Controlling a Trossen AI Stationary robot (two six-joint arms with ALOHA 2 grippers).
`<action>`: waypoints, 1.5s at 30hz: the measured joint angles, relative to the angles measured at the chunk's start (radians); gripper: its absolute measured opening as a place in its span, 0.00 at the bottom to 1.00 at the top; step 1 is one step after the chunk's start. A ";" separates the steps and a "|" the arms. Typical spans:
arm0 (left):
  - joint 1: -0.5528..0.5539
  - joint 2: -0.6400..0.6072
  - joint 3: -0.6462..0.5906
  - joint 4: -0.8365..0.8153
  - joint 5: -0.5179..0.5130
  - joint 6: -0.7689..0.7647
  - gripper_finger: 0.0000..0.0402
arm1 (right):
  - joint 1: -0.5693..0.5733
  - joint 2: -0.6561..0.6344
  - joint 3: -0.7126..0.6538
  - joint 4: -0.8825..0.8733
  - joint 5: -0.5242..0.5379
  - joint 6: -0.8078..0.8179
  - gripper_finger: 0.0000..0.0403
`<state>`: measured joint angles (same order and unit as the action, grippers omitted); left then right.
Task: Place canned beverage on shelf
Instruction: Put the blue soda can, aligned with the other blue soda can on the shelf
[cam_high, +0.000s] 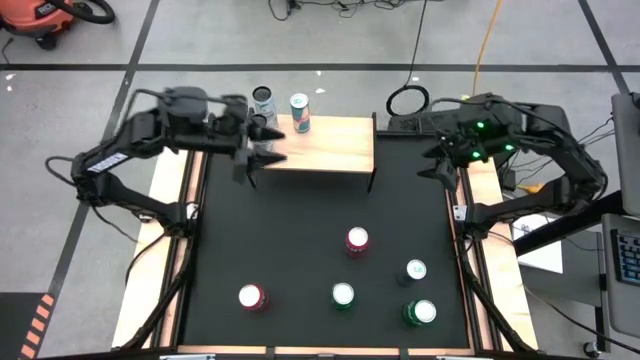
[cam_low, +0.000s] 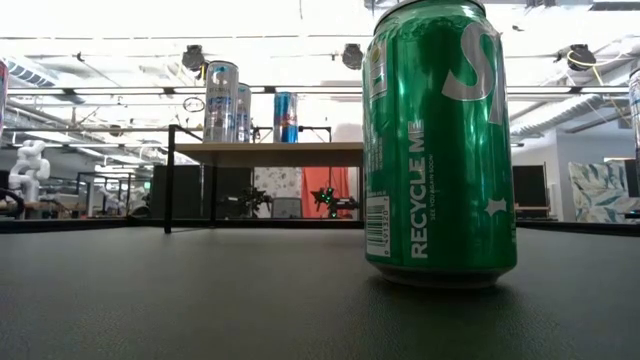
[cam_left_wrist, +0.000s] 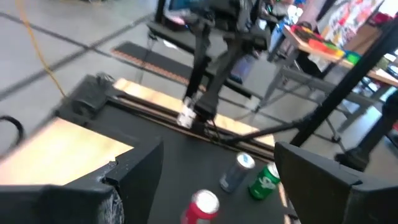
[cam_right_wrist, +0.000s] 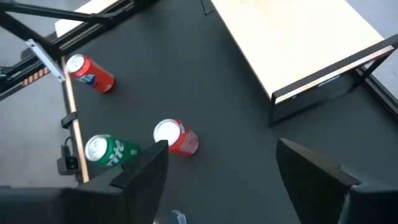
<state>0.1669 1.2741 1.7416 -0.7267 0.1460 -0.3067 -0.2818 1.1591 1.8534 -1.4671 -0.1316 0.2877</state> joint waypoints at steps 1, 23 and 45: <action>-0.018 0.013 0.000 0.004 -0.008 -0.008 0.77 | 0.005 -0.011 0.000 -0.007 -0.001 -0.002 0.69; -0.275 0.178 0.000 0.007 -0.234 -0.107 0.77 | 0.190 -0.066 -0.101 -0.105 -0.003 0.162 0.69; -0.328 0.177 0.000 0.002 -0.233 -0.103 0.77 | 0.624 -0.058 -0.405 0.099 0.010 0.541 0.69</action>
<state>-0.1607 1.4513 1.7416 -0.7250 -0.0868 -0.4097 0.3425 1.1012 1.4483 -1.3685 -0.1220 0.8287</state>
